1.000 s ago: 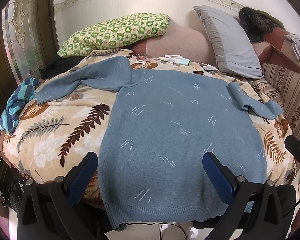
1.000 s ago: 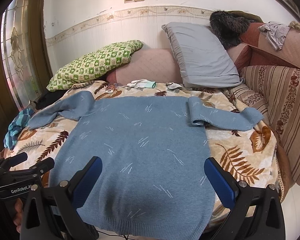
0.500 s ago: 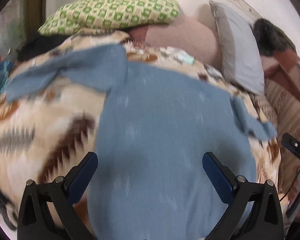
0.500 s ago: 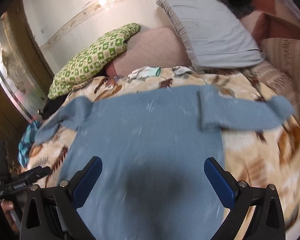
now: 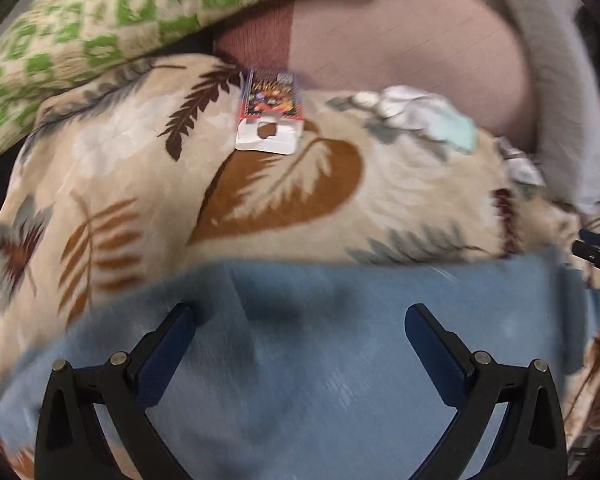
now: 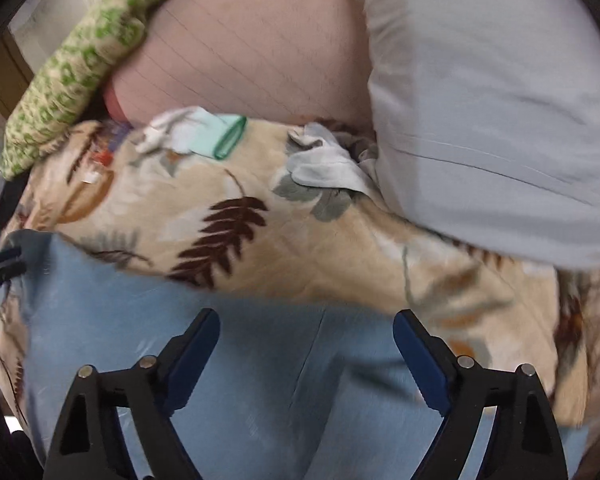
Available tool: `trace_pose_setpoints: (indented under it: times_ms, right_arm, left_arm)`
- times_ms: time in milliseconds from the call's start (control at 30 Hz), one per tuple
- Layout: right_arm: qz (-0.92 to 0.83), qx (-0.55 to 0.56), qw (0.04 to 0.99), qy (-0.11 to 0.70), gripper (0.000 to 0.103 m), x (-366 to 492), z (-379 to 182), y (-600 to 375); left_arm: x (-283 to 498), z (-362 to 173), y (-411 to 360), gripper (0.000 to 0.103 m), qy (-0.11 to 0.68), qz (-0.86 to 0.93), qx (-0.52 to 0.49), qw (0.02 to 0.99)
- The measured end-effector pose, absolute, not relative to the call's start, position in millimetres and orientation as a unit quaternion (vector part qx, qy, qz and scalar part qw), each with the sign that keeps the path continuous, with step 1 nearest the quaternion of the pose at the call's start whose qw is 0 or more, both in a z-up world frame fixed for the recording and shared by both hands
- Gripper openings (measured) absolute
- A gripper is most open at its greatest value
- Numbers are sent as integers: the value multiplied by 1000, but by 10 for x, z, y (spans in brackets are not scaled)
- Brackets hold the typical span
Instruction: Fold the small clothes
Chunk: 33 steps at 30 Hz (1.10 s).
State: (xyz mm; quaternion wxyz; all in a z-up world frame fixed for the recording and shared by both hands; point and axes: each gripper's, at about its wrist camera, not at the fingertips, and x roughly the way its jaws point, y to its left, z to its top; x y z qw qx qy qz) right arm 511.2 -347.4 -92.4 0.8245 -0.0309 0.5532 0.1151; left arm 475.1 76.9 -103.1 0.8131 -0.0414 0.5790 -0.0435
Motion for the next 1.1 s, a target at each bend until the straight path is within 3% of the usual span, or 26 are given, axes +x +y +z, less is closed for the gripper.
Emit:
trace_pose_setpoints:
  times_ms: [200, 233, 267, 367, 433, 500, 567, 667, 733, 767, 800, 833, 900, 1000, 1100]
  right_arm:
    - [176, -88, 787, 585, 90, 5218, -1367, -3400]
    - [184, -100, 784, 584, 88, 5181, -1412, -3372]
    - [188, -109, 779, 589, 78, 5143, -1487, -3343]
    - [187, -136, 780, 581, 60, 5032, -1572, -3274]
    - [182, -146, 787, 572, 42, 4935, -1543, -3272]
    - [174, -158, 797, 556, 14, 4777, -1493, -3309]
    - [170, -169, 803, 546, 7, 4626, -1471, -3321]
    - [181, -190, 795, 547, 7, 4389, -1511, -3254]
    - [183, -187, 798, 544, 7, 4368, -1493, -3239]
    - [181, -166, 807, 537, 10, 4407, -1447, -3274]
    - [181, -130, 819, 529, 15, 4479, -1359, -3357]
    - [184, -100, 827, 521, 22, 4545, -1270, -3444]
    - [168, -51, 852, 494, 102, 4708, -1067, -3614]
    - [148, -29, 862, 484, 103, 5005, -1031, -3633]
    - [167, -13, 811, 560, 98, 5254, -1313, -3517]
  left_arm:
    - [4818, -1463, 816, 103, 621, -44, -7, 782]
    - [4769, -1473, 798, 103, 619, -48, 7, 784]
    - [4729, -1465, 783, 102, 617, -48, 16, 785]
    - [4563, -1407, 738, 81, 609, -49, 44, 791]
    - [4434, -1310, 746, 52, 599, -55, 45, 797]
    - [4332, -1266, 734, 23, 590, -33, 72, 803]
    - [4226, -1257, 732, 21, 583, -35, 80, 808]
    - [4165, -1257, 713, 22, 576, -39, 93, 811]
    - [4192, -1188, 757, 31, 576, -43, 71, 814]
    - [4201, -1111, 819, 34, 576, -52, 45, 815]
    - [4225, -1041, 855, 46, 571, -57, 32, 818]
    - [4270, -912, 874, 66, 553, -64, 15, 831]
    - [4344, -765, 899, 93, 523, -61, -2, 850]
    - [4633, -847, 920, 94, 541, -63, -43, 837]
    - [4816, -1319, 780, 94, 629, -67, -28, 774]
